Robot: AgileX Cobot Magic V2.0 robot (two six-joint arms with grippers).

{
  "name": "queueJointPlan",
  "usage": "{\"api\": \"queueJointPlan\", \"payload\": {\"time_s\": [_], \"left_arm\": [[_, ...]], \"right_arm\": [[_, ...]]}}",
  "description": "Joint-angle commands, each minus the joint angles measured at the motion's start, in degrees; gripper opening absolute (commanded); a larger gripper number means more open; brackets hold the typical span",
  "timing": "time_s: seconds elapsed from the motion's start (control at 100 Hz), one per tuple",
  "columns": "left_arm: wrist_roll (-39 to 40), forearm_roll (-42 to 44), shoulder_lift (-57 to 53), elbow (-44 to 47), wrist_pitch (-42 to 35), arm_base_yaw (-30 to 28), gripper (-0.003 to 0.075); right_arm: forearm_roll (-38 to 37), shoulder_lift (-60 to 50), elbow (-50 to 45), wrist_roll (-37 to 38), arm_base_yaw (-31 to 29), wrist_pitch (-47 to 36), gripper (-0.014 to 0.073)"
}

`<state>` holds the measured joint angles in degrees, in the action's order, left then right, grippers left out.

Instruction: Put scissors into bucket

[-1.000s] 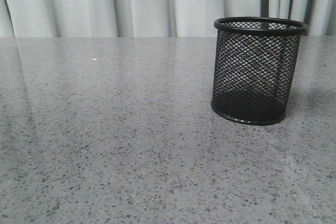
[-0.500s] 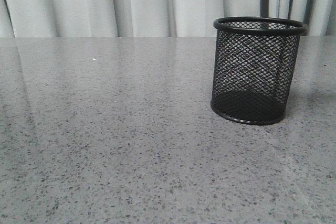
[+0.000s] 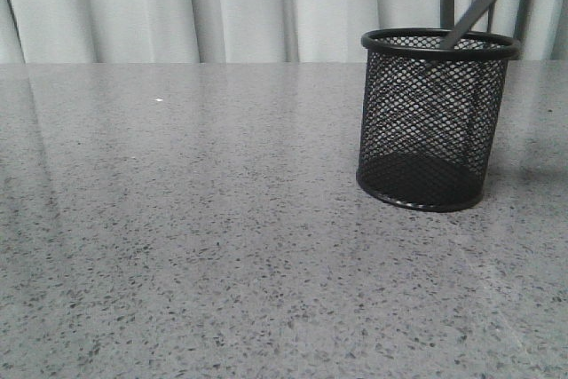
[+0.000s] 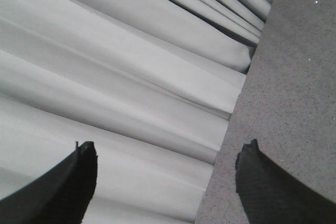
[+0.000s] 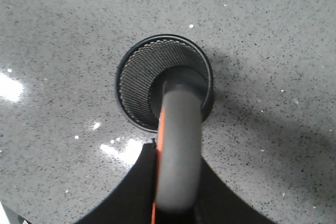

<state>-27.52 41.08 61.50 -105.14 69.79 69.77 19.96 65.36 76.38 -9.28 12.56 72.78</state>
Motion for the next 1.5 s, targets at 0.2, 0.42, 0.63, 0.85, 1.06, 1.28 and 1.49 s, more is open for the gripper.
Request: {"api": "queueJointPlan", "payload": {"time_s": [0.2, 0.42, 0.63, 0.85, 1.06, 1.28, 1.49], "left_arm": [[0.9, 1.5, 0.5, -1.4, -4.3, 0.1, 0.051], [0.9, 1.4, 0.9, -1.4, -4.3, 0.1, 0.051], [0.9, 1.4, 1.5, -1.4, -4.3, 0.1, 0.051], [0.9, 1.4, 1.6, -1.4, -4.3, 0.1, 0.051], [0.9, 1.4, 1.6, -1.4, -2.6, 0.1, 0.051], [1.4, 1.3, 2.2, -1.4, -1.5, 0.1, 0.0334], [11.6, 1.7, 1.0, -1.4, 0.2, 0.1, -0.0021]], "right_arm": [[0.0, 4.2, 1.2, -3.9, 0.1, 2.6, -0.0049], [0.9, 5.7, 1.5, -4.4, 0.1, 2.4, 0.006], [2.3, 6.6, 3.6, -4.5, 0.1, 0.5, 0.0312], [-3.5, 5.7, 11.9, -4.1, 0.0, 0.8, 0.0352], [-8.5, 0.9, 15.9, 0.2, 0.0, -4.5, 0.0311], [-4.4, -6.0, 9.8, 1.1, 0.0, -17.8, 0.0006], [-3.6, -17.1, -7.5, 1.1, 0.0, -36.1, -0.0065]]}}
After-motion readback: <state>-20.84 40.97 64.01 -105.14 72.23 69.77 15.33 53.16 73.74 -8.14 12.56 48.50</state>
